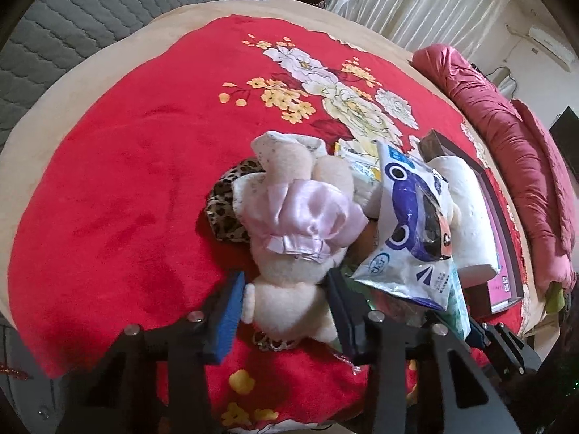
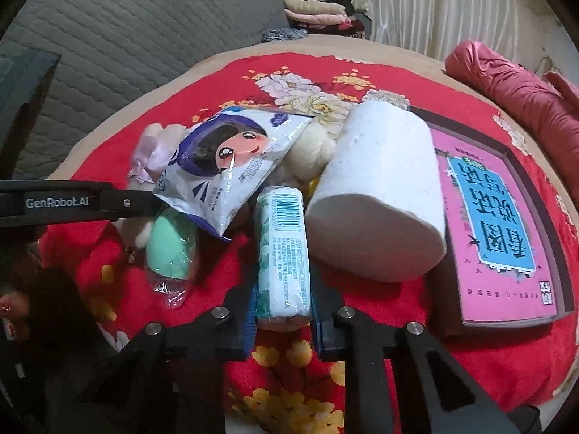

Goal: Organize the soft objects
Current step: 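Grasp the plush bunny with the left tool while the right tool grasps the green-white tissue pack, then carry the bunny with the left tool while the right tool drops the tissue pack into the tray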

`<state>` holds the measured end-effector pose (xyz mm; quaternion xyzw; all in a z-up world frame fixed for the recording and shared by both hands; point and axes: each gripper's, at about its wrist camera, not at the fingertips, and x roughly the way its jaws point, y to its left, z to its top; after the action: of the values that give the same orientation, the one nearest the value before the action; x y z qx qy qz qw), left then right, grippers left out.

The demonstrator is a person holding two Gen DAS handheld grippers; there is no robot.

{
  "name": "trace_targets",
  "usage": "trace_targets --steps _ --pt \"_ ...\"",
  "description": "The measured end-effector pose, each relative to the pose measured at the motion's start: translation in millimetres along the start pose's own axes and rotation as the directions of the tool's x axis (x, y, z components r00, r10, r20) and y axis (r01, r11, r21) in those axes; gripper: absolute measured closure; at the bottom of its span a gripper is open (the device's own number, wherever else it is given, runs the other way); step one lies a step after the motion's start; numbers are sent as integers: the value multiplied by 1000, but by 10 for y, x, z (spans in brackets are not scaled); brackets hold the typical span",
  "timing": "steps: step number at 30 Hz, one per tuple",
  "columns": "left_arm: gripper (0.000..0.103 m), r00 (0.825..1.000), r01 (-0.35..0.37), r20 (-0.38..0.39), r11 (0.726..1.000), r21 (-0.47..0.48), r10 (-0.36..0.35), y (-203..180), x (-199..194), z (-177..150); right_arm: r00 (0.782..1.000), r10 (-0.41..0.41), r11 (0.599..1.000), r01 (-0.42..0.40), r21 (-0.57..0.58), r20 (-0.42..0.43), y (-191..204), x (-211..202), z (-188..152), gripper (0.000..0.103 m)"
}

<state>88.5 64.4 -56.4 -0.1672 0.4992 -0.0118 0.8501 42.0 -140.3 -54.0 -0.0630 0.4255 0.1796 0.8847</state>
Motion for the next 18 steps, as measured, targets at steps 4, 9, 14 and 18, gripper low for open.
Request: trace_targets --steps 4,9,14,18 --pt "66 999 40 11 999 -7 -40 27 6 -1 1000 20 1000 -20 15 -3 -50 -67 -15 79" --pt "69 996 63 64 998 -30 -61 81 -116 -32 1000 24 1000 -24 16 20 -57 -214 -36 79" --pt "69 993 81 82 997 -18 -79 43 -262 -76 998 38 999 -40 37 50 -104 -374 -32 79" --pt "69 992 64 115 998 -25 -61 80 -429 -118 995 51 997 -55 53 84 -150 -529 -19 79"
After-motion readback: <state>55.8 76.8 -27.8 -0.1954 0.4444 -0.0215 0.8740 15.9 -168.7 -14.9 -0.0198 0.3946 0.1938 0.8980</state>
